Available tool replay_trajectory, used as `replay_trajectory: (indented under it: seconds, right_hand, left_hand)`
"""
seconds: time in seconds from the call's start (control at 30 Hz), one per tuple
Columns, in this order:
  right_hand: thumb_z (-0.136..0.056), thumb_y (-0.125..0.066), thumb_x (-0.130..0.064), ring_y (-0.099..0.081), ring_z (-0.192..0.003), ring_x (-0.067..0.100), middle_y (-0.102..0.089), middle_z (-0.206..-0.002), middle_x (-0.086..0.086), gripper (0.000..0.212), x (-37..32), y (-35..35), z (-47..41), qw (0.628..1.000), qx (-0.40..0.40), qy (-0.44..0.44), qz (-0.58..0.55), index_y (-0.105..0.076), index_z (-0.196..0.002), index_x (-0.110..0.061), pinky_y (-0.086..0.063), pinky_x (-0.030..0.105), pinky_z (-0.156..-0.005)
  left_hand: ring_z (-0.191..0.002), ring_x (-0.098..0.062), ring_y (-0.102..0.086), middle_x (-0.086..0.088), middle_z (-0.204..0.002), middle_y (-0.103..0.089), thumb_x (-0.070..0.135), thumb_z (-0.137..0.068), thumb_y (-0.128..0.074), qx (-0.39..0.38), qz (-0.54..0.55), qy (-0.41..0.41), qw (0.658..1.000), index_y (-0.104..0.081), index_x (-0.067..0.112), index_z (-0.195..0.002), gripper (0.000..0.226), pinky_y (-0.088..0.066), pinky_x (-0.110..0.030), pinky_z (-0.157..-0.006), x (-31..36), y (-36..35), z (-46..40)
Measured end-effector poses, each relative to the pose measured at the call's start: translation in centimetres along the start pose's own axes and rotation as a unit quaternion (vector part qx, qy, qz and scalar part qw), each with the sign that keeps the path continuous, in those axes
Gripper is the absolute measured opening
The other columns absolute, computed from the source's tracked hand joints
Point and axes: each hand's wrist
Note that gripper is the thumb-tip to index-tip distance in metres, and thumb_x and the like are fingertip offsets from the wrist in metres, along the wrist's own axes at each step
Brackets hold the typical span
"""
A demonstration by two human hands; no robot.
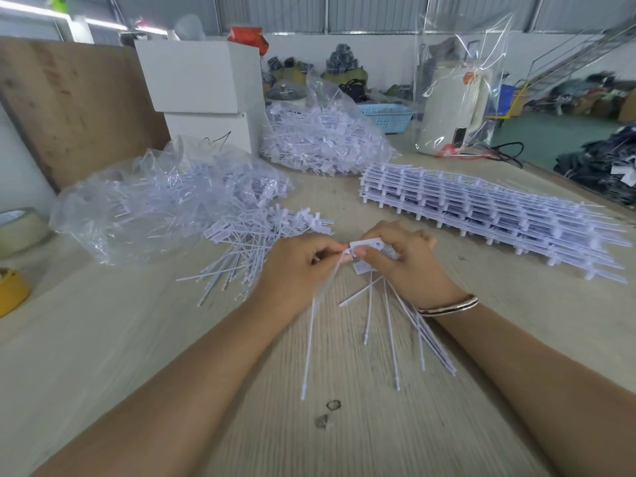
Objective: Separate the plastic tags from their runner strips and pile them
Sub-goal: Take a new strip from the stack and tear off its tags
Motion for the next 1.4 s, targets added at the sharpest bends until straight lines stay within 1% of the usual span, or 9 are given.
replay_trajectory:
  seconds: [0.23, 0.5, 0.67, 0.8, 0.93, 1.03, 1.13, 1.3, 1.4]
  right_hand:
    - [-0.087, -0.063, -0.017, -0.053, -0.082, 0.018, -0.057, -0.071, -0.017, 0.026, -0.6, 0.0, 0.2, 0.991, 0.032, -0.080, -0.100, -0.059, -0.071, -0.037, -0.035, 0.060, -0.092]
    - [-0.076, -0.058, -0.023, -0.053, -0.058, 0.008, -0.058, -0.059, -0.007, 0.012, -0.2, -0.1, 0.0, 0.956, 0.011, -0.115, -0.271, -0.058, -0.068, -0.015, -0.041, 0.020, -0.059]
    - [-0.078, -0.059, -0.014, -0.054, -0.058, 0.008, -0.059, -0.062, -0.004, 0.008, 0.0, -0.2, 0.0, 0.933, -0.027, -0.110, -0.342, -0.057, -0.072, -0.010, -0.044, 0.018, -0.057]
    - [-0.084, -0.055, -0.008, -0.051, -0.053, 0.009, -0.056, -0.066, -0.002, 0.013, 0.7, 1.3, -0.3, 0.887, 0.083, -0.189, -0.413, -0.054, -0.072, -0.012, -0.041, 0.022, -0.055]
    - [-0.092, -0.054, -0.020, -0.054, -0.074, 0.007, -0.056, -0.071, -0.013, 0.017, 1.2, 0.9, -0.2, 0.979, 0.014, -0.176, -0.105, -0.056, -0.075, -0.026, -0.037, 0.031, -0.079]
    - [-0.089, -0.057, -0.030, -0.048, -0.097, 0.006, -0.057, -0.092, -0.017, 0.007, 1.2, 0.0, -0.4, 0.982, 0.003, -0.171, 0.077, -0.055, -0.092, -0.036, -0.020, 0.033, -0.086]
    - [-0.088, -0.058, -0.036, -0.045, -0.108, 0.008, -0.055, -0.102, -0.015, 0.016, 0.9, 0.2, -0.4, 0.980, 0.036, -0.166, 0.106, -0.057, -0.104, -0.035, -0.020, 0.032, -0.087]
    - [-0.083, -0.051, -0.057, -0.044, -0.099, 0.007, -0.057, -0.090, -0.014, 0.031, -0.9, -0.7, 0.2, 0.992, -0.045, -0.090, 0.082, -0.064, -0.074, -0.030, -0.021, 0.031, -0.090]
    - [-0.087, -0.059, -0.037, -0.047, -0.085, 0.007, -0.058, -0.075, -0.004, 0.030, -0.6, -0.6, 0.2, 0.992, -0.078, -0.085, 0.048, -0.063, -0.062, -0.020, -0.022, 0.020, -0.084]
  left_hand:
    - [-0.070, -0.009, -0.063, 0.004, -0.078, -0.070, 0.020, -0.079, -0.074, 0.004, 0.076, -0.009, 0.997, -0.070, 0.036, -0.083, 0.017, -0.049, -0.029, -0.067, 0.1, -0.5, -0.3]
    - [-0.079, -0.012, -0.066, 0.004, -0.082, -0.071, 0.017, -0.081, -0.072, -0.020, 0.073, -0.031, 0.997, -0.072, 0.020, -0.086, 0.006, -0.049, -0.020, -0.073, 0.1, -0.4, -0.5]
    - [-0.075, -0.008, -0.063, 0.004, -0.079, -0.071, 0.016, -0.082, -0.070, -0.060, 0.120, 0.018, 0.991, -0.070, 0.026, -0.082, 0.010, -0.048, -0.027, -0.074, 0.4, 0.1, -0.6]
    - [-0.081, -0.003, -0.066, 0.010, -0.084, -0.073, 0.024, -0.080, -0.067, -0.141, 0.220, 0.049, 0.964, -0.069, 0.025, -0.085, 0.006, -0.047, -0.016, -0.071, 1.2, 0.4, 0.3]
    - [-0.069, 0.004, -0.057, 0.010, -0.078, -0.067, 0.018, -0.082, -0.071, -0.077, 0.058, 0.038, 0.995, -0.066, 0.033, -0.089, 0.018, -0.042, -0.010, -0.066, 0.7, 0.1, 0.4]
    - [-0.070, 0.009, -0.053, 0.016, -0.076, -0.058, 0.012, -0.080, -0.070, -0.026, -0.023, 0.030, 0.999, -0.060, 0.023, -0.105, 0.029, -0.039, -0.008, -0.066, 0.5, 0.2, 0.1]
    - [-0.074, 0.003, -0.056, 0.013, -0.079, -0.059, 0.013, -0.081, -0.068, -0.016, -0.062, 0.009, 0.998, -0.053, 0.020, -0.112, 0.036, -0.040, -0.012, -0.067, 0.8, 0.2, 0.1]
    - [-0.078, -0.008, -0.051, 0.004, -0.098, -0.056, 0.014, -0.080, -0.069, -0.026, -0.115, -0.057, 0.991, -0.050, 0.012, -0.105, 0.032, -0.042, -0.027, -0.067, 1.5, -0.7, 0.4]
    - [-0.075, -0.002, -0.046, 0.005, -0.100, -0.049, 0.021, -0.079, -0.071, -0.036, -0.109, -0.064, 0.991, -0.049, 0.014, -0.100, 0.032, -0.042, -0.022, -0.066, 1.5, -0.8, 0.6]
Point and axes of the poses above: each hand's wrist, its own z-axis away from the middle knuckle, its own y-axis out of the back of the hand, x = y × z
